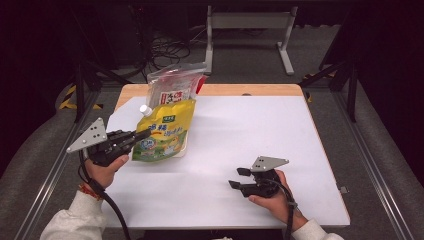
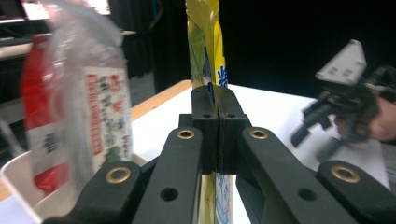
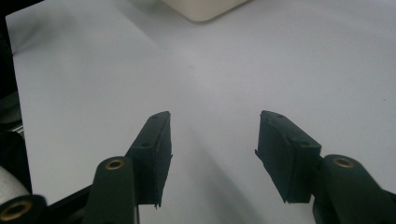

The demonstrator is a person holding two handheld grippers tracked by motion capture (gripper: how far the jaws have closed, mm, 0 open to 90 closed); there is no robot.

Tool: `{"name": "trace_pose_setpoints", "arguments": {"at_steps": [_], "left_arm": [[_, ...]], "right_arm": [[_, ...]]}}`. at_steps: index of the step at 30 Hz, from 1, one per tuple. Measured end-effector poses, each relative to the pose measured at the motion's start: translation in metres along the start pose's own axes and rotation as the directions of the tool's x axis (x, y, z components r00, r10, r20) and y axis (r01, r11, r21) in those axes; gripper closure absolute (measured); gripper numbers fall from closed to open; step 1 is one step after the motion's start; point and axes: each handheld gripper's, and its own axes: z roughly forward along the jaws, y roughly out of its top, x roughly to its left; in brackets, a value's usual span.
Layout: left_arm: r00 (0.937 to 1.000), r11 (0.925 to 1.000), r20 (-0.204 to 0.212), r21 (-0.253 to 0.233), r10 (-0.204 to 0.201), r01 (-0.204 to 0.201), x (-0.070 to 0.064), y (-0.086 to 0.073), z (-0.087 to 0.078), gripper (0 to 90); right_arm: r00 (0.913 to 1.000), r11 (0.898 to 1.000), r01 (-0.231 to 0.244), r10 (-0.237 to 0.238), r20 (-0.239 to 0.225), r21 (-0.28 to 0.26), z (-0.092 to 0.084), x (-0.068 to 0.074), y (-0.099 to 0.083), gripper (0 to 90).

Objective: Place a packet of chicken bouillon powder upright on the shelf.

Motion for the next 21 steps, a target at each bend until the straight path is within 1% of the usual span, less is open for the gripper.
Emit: {"name": "trace_pose_setpoints", "arguments": {"at_steps": [3,7,8,9,11,13,14,15,16,17,18,19,21], "left_arm": [[1.0,0.9998,-0.008,-0.019,-0.001,0.001,0.004,0.002,-0.001,88.7],[0.9998,0.9991,-0.018,-0.042,0.006,-0.006,0.006,0.007,0.0,88.7],[0.9997,0.9992,-0.022,-0.038,0.01,-0.01,0.007,0.008,0.001,88.7],[0.9998,0.9989,-0.022,-0.046,0.004,-0.005,0.009,0.008,0.003,88.7],[0.9989,0.9994,-0.046,-0.033,0.005,-0.007,0.012,0.008,0.006,88.7],[0.9989,0.9993,-0.048,-0.038,0.003,-0.005,0.014,0.007,0.008,88.6],[0.9986,0.9993,-0.052,-0.036,-0.004,0.002,0.017,0.006,0.011,88.6],[0.9983,0.9997,-0.058,-0.023,0.006,-0.007,0.019,0.006,0.013,88.7],[0.9985,0.9993,-0.054,-0.037,0.002,-0.004,0.02,0.006,0.014,88.6],[0.9984,0.9992,-0.057,-0.04,-0.001,-0.001,0.021,0.008,0.015,88.7],[0.9981,0.9985,-0.062,-0.055,-0.006,0.002,0.023,0.01,0.015,88.7],[0.9986,0.9975,-0.052,-0.071,-0.009,0.005,0.024,0.012,0.017,88.7],[0.9985,0.9981,-0.054,-0.061,0.006,-0.009,0.024,0.013,0.02,88.7]], "right_arm": [[0.9999,1.0,0.011,-0.011,-0.005,0.013,0.003,0.002,-0.001,44.0],[0.9999,1.0,0.008,-0.008,-0.012,0.026,0.005,0.002,-0.003,43.6],[0.9999,1.0,0.007,-0.007,-0.011,0.028,0.004,0.002,-0.003,43.6],[0.9999,1.0,0.007,-0.007,-0.01,0.028,0.004,0.002,-0.003,43.5],[0.9999,1.0,0.004,-0.004,-0.014,0.029,0.005,0.002,-0.004,43.2],[0.9999,1.0,0.007,-0.006,-0.012,0.03,0.005,0.002,-0.004,43.0],[0.9999,0.999,0.008,-0.007,-0.014,0.032,0.006,0.003,-0.004,42.8],[0.9999,0.999,0.014,-0.014,-0.01,0.038,0.007,0.003,-0.004,42.0],[0.9998,0.999,0.017,-0.016,-0.011,0.043,0.007,0.004,-0.004,42.0],[0.9998,0.999,0.018,-0.017,-0.012,0.045,0.008,0.004,-0.005,41.9],[0.9998,0.999,0.017,-0.016,-0.015,0.047,0.008,0.004,-0.005,41.9],[0.9998,0.999,0.016,-0.015,-0.015,0.05,0.009,0.003,-0.006,41.9],[0.9998,0.998,0.014,-0.013,-0.018,0.059,0.011,0.004,-0.006,41.6]]}}
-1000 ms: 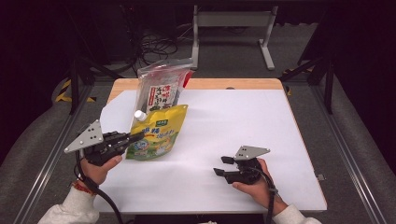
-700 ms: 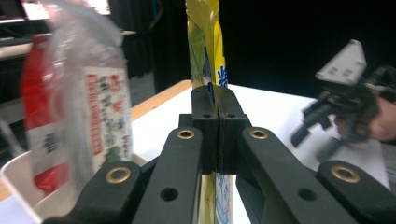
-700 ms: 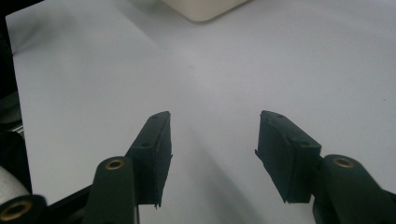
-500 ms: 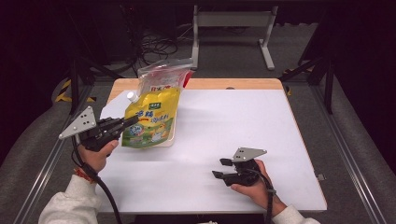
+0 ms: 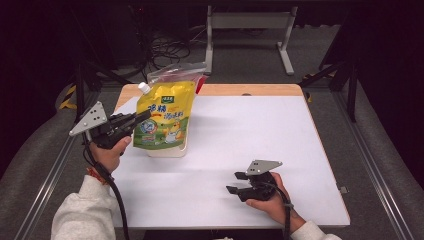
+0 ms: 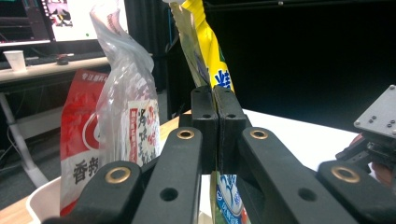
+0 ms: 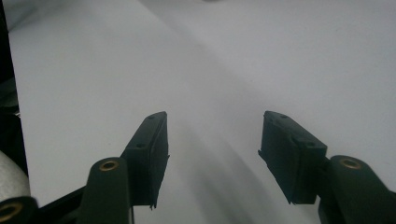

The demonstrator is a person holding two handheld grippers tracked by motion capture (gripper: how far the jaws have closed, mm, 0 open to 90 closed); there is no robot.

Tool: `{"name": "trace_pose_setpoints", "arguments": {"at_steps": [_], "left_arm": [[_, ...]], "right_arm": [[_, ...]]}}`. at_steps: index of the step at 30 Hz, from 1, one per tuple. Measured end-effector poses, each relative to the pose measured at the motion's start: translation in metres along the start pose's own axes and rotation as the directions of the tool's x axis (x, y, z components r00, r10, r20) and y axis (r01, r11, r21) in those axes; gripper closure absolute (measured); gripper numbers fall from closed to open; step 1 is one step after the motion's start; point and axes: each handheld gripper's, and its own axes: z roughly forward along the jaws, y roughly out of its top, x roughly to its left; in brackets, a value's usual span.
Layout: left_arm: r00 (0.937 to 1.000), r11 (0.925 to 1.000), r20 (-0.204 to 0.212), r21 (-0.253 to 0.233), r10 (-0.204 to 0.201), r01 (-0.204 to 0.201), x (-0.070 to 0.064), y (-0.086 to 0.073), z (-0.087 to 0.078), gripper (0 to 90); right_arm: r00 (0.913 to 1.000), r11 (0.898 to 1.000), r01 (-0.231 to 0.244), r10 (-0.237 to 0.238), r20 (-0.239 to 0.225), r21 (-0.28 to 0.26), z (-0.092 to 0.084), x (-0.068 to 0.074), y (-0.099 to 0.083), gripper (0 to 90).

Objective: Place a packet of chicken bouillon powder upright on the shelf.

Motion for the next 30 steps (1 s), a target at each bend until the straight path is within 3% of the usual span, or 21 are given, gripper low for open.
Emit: {"name": "trace_pose_setpoints", "arguments": {"at_steps": [2,3,5,11,12,14,19,22,24,26,30], "left_arm": [[1.0,1.0,0.0,0.009,0.003,-0.003,0.0,-0.001,0.002,88.7],[0.9998,0.9998,-0.019,0.021,0.006,-0.005,0.001,-0.002,0.004,88.7],[0.9997,0.9999,-0.017,0.005,-0.016,0.016,0.007,-0.004,0.003,88.6],[0.9981,0.9982,0.025,0.022,-0.057,0.056,0.013,-0.02,0.009,88.6],[0.9983,0.998,0.015,0.031,-0.057,0.056,0.013,-0.021,0.01,88.6],[0.9963,0.9971,0.04,0.004,-0.076,0.076,0.015,-0.025,0.011,88.6],[0.9944,0.9954,0.043,0.008,-0.096,0.096,0.021,-0.034,0.015,88.4],[0.9927,0.9937,0.052,0.033,-0.109,0.107,0.024,-0.045,0.021,88.0],[0.9931,0.9937,0.05,0.042,-0.106,0.104,0.024,-0.046,0.023,86.5],[0.9966,0.9927,0.023,0.094,-0.079,0.076,0.023,-0.049,0.025,83.5],[0.9957,0.9905,-0.011,0.101,-0.092,0.093,0.03,-0.054,0.014,82.8]], "right_arm": [[1.0,1.0,0.001,-0.001,-0.001,0.003,0.0,0.0,0.0,41.5],[1.0,1.0,0.001,-0.001,-0.005,0.003,0.001,0.001,0.0,41.3],[1.0,1.0,0.002,-0.002,-0.006,0.004,0.0,0.001,0.0,41.3],[1.0,1.0,0.003,-0.003,-0.007,0.002,0.0,0.001,-0.001,41.2],[1.0,1.0,0.004,-0.003,-0.007,0.002,0.0,0.001,0.0,41.1],[1.0,1.0,0.004,-0.004,-0.008,0.004,0.0,0.001,-0.001,41.0],[0.9999,1.0,0.009,-0.009,-0.012,0.015,0.002,0.002,-0.001,40.8],[0.9998,1.0,0.011,-0.01,-0.016,0.019,0.003,0.003,-0.001,40.4],[0.9998,1.0,0.011,-0.011,-0.016,0.02,0.003,0.003,-0.001,40.3],[0.9998,1.0,0.011,-0.011,-0.018,0.019,0.003,0.003,-0.002,40.1],[0.9996,1.0,0.013,-0.013,-0.024,0.026,0.004,0.003,-0.002,39.6]]}}
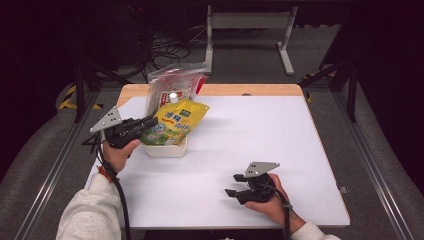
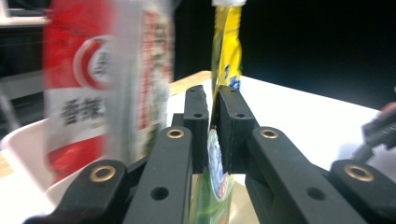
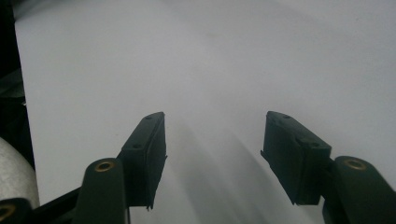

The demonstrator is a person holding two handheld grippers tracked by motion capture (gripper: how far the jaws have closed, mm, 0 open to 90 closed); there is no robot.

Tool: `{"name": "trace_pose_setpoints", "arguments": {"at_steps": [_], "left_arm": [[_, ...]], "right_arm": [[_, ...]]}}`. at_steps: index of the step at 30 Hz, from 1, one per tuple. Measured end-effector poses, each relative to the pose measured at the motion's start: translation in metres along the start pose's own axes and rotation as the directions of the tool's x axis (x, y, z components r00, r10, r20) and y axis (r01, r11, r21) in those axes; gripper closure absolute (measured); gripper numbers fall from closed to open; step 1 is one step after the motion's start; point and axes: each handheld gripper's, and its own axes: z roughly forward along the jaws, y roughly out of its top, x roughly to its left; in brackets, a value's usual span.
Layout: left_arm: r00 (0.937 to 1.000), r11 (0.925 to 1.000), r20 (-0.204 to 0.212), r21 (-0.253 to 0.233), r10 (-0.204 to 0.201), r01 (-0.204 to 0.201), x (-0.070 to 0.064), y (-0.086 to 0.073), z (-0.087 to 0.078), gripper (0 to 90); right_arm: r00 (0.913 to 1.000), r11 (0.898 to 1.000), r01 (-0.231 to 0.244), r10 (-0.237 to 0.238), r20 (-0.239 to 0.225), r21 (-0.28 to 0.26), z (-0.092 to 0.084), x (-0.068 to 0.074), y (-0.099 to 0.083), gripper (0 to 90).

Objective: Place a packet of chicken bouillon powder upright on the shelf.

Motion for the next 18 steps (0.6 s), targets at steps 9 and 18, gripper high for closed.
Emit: {"name": "trace_pose_setpoints", "arguments": {"at_steps": [9,18], "left_arm": [[0.9925,0.9774,-0.039,0.182,0.116,-0.107,-0.001,-0.006,-0.014,79.5],[0.9843,0.9529,-0.054,0.265,0.168,-0.148,-0.005,-0.005,-0.013,80.4]], "right_arm": [[1.0,1.0,-0.005,0.005,-0.004,0.004,0.0,-0.001,0.0,38.6],[1.0,1.0,-0.005,0.006,-0.005,0.02,0.002,-0.001,0.0,37.7]]}}
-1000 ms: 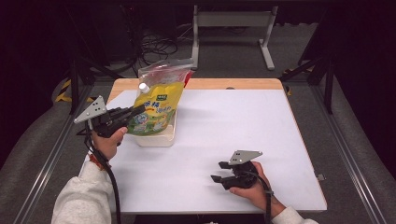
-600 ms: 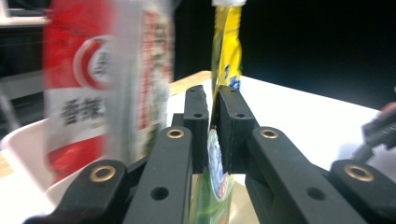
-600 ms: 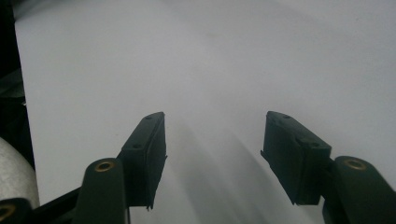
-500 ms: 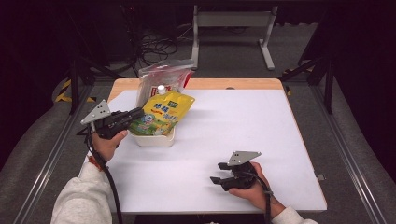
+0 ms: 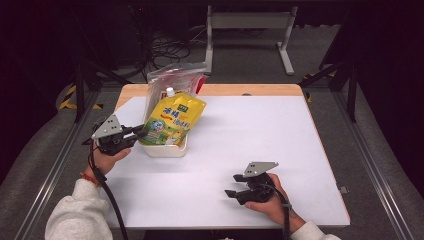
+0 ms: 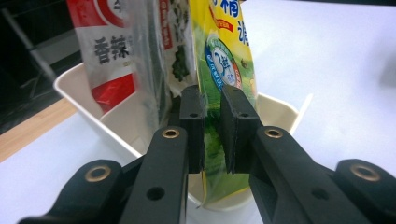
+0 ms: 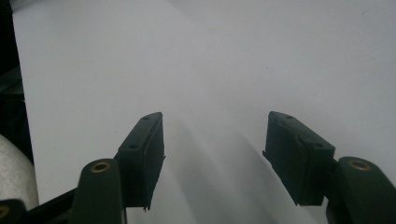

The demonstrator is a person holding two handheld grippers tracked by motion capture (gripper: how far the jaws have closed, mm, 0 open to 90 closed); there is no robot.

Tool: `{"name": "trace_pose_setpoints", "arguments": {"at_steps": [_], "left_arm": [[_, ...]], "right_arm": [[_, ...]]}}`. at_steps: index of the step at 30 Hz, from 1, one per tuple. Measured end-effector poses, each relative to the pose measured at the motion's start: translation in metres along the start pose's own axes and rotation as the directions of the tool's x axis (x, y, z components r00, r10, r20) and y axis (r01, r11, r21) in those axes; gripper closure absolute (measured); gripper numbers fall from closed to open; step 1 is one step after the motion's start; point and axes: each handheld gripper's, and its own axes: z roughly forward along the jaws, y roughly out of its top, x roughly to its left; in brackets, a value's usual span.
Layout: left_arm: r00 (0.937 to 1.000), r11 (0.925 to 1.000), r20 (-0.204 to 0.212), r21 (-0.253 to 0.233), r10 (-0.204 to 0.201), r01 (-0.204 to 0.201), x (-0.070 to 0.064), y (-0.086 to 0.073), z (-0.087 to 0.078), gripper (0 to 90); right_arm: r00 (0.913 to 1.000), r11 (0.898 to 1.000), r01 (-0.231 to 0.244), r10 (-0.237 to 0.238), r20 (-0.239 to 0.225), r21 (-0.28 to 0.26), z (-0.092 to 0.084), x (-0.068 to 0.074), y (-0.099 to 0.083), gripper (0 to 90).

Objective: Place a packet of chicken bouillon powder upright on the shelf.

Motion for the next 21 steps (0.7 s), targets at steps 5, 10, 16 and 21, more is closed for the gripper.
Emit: {"name": "trace_pose_setpoints", "arguments": {"at_steps": [5,10,16,21], "left_arm": [[0.9999,0.9969,0.011,0.078,0.002,-0.003,0.0,-0.004,0.011,83.4],[0.9997,0.9944,0.024,0.105,-0.004,0.001,0.001,-0.006,0.012,84.3],[0.9997,0.9882,0.023,0.153,0.001,-0.005,0.0,-0.012,0.014,85.6],[0.9999,0.9863,0.008,0.165,0.009,-0.011,-0.002,-0.012,0.014,86.1]], "right_arm": [[1.0,1.0,0.0,0.0,-0.005,0.006,0.001,0.0,0.0,37.2],[0.9999,1.0,-0.005,0.005,-0.008,0.004,0.001,0.0,0.0,37.1],[0.9999,1.0,-0.007,0.007,-0.012,0.011,0.003,-0.001,0.0,36.7],[0.9999,1.0,-0.005,0.006,-0.012,0.007,0.003,-0.001,0.001,36.7]]}}
